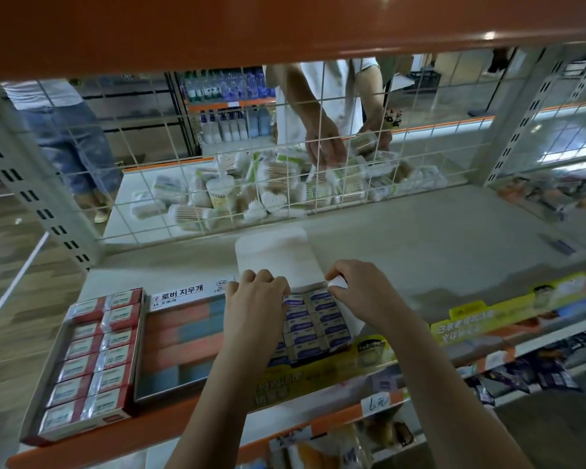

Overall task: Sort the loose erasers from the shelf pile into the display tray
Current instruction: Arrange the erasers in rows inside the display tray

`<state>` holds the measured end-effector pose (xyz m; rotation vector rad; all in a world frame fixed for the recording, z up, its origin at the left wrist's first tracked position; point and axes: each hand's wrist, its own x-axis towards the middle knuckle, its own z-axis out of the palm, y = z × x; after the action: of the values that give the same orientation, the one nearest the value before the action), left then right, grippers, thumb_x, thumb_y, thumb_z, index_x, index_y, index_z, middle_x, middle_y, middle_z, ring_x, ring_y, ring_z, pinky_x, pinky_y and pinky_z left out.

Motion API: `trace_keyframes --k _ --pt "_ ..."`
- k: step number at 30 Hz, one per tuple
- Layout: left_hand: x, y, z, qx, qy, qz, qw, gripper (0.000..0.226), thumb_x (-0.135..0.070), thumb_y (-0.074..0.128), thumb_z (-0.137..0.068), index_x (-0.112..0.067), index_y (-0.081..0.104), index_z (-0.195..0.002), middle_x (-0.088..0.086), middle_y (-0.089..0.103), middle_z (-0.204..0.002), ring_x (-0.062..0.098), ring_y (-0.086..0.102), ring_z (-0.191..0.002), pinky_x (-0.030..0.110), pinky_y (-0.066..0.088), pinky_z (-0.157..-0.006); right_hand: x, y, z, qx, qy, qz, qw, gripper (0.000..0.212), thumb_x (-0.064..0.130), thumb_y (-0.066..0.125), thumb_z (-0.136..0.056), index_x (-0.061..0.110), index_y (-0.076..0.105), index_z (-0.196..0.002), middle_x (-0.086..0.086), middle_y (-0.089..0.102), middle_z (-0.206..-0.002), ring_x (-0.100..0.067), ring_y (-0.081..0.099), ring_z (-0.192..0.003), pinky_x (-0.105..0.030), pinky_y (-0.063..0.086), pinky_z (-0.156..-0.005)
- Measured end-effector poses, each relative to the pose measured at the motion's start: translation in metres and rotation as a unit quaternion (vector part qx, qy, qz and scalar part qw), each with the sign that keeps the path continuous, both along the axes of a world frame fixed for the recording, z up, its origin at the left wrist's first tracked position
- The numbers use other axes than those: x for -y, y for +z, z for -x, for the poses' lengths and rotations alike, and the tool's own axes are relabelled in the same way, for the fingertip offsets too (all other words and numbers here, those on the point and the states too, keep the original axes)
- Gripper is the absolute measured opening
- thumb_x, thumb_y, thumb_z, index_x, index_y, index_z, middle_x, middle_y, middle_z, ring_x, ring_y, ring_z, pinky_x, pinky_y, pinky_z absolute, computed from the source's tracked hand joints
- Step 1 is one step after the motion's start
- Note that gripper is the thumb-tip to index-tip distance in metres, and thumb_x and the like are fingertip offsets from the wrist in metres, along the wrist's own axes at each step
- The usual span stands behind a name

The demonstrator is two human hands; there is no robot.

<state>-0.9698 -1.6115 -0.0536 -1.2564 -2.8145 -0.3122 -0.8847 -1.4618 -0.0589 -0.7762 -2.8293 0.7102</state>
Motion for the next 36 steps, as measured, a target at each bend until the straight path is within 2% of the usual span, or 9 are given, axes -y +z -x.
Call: trace_keyframes --k 6,9,14,18,21,24,28,32,36 --pt "0.003 0.000 -0.004 0.004 -0.017 0.035 0.999 0.032 -0.036 0.036 -0.099 -0.035 0.060 -0.120 -0.011 0.056 -0.122 0.012 0.044 -0.111 0.029 0.027 -0.095 -0.002 -0.001 -0.001 -0.009 0.007 0.009 1.000 0.022 0.020 0.054 -0.092 0.014 0.060 -0.113 -0.003 0.062 -0.110 -0.016 0.055 -0.097 -0.023 0.040 -0.076" --pt "0.003 0.001 -0.005 0.002 -0.013 0.045 0.999 0.032 -0.035 0.036 -0.099 -0.033 0.063 -0.116 -0.011 0.058 -0.119 0.012 0.045 -0.108 0.029 0.027 -0.094 -0.003 -0.002 -0.001 -0.018 0.008 0.013 1.000 0.022 0.020 0.054 -0.092 0.014 0.060 -0.113 -0.002 0.062 -0.107 -0.013 0.051 -0.088 -0.022 0.036 -0.073" --pt "-0.002 0.005 -0.003 -0.012 -0.012 0.057 0.998 0.030 -0.037 0.037 -0.098 -0.033 0.063 -0.111 -0.012 0.061 -0.112 0.013 0.047 -0.105 0.030 0.028 -0.090 -0.008 0.000 -0.003 -0.024 0.030 0.022 0.999 0.023 0.028 0.053 -0.094 0.012 0.062 -0.108 0.013 0.049 -0.074 -0.001 0.043 -0.064 -0.015 0.033 -0.058" --pt "-0.022 0.020 0.001 -0.021 -0.047 0.041 0.998 0.030 -0.043 0.038 -0.097 -0.035 0.062 -0.114 -0.011 0.062 -0.113 0.015 0.048 -0.109 0.032 0.031 -0.094 -0.021 0.015 -0.009 -0.033 0.034 0.028 0.998 0.023 0.027 0.055 -0.093 0.011 0.066 -0.105 -0.001 0.066 -0.097 -0.013 0.059 -0.088 -0.023 0.046 -0.076" --pt "-0.051 0.037 -0.002 -0.031 -0.093 0.032 0.995 0.030 -0.042 0.037 -0.096 -0.032 0.064 -0.107 -0.007 0.062 -0.107 0.018 0.049 -0.107 0.033 0.031 -0.090 -0.046 0.026 -0.022 -0.049 0.001 0.018 0.999 0.023 0.028 0.057 -0.092 0.012 0.066 -0.105 -0.002 0.066 -0.099 -0.012 0.058 -0.088 -0.022 0.045 -0.077" --pt "-0.090 0.050 -0.011 -0.051 -0.146 0.006 0.988 0.031 -0.041 0.039 -0.096 -0.026 0.065 -0.101 -0.003 0.061 -0.102 0.021 0.052 -0.104 0.035 0.033 -0.088 -0.078 0.032 -0.044 -0.051 -0.043 -0.003 0.998 0.025 0.029 0.058 -0.091 0.011 0.066 -0.107 -0.004 0.067 -0.101 -0.017 0.060 -0.093 -0.028 0.046 -0.083" --pt "-0.151 0.062 -0.038 -0.058 -0.217 -0.026 0.974 0.032 -0.043 0.044 -0.094 -0.024 0.063 -0.112 -0.001 0.063 -0.110 0.021 0.054 -0.106 0.034 0.039 -0.091 -0.127 0.034 -0.083 -0.036 -0.103 -0.015 0.994 0.025 0.027 0.060 -0.089 0.010 0.066 -0.108 -0.006 0.068 -0.100 -0.019 0.061 -0.094 -0.028 0.044 -0.082" --pt "-0.221 0.060 -0.076 -0.045 -0.286 -0.024 0.957 0.030 -0.044 0.046 -0.093 -0.027 0.065 -0.108 -0.002 0.062 -0.109 0.020 0.052 -0.109 0.034 0.038 -0.093 -0.185 0.028 -0.130 -0.037 -0.179 0.000 0.983 0.023 0.023 0.063 -0.087 0.009 0.068 -0.104 -0.009 0.069 -0.100 -0.022 0.062 -0.095 -0.027 0.043 -0.080" --pt "-0.288 0.050 -0.103 -0.018 -0.307 -0.022 0.951 0.028 -0.042 0.048 -0.091 -0.028 0.067 -0.105 -0.002 0.064 -0.107 0.021 0.055 -0.105 0.034 0.040 -0.089 -0.238 0.017 -0.174 -0.003 -0.217 0.005 0.976 0.025 0.021 0.059 -0.089 0.008 0.065 -0.109 -0.010 0.068 -0.106 -0.021 0.061 -0.097 -0.025 0.042 -0.079"
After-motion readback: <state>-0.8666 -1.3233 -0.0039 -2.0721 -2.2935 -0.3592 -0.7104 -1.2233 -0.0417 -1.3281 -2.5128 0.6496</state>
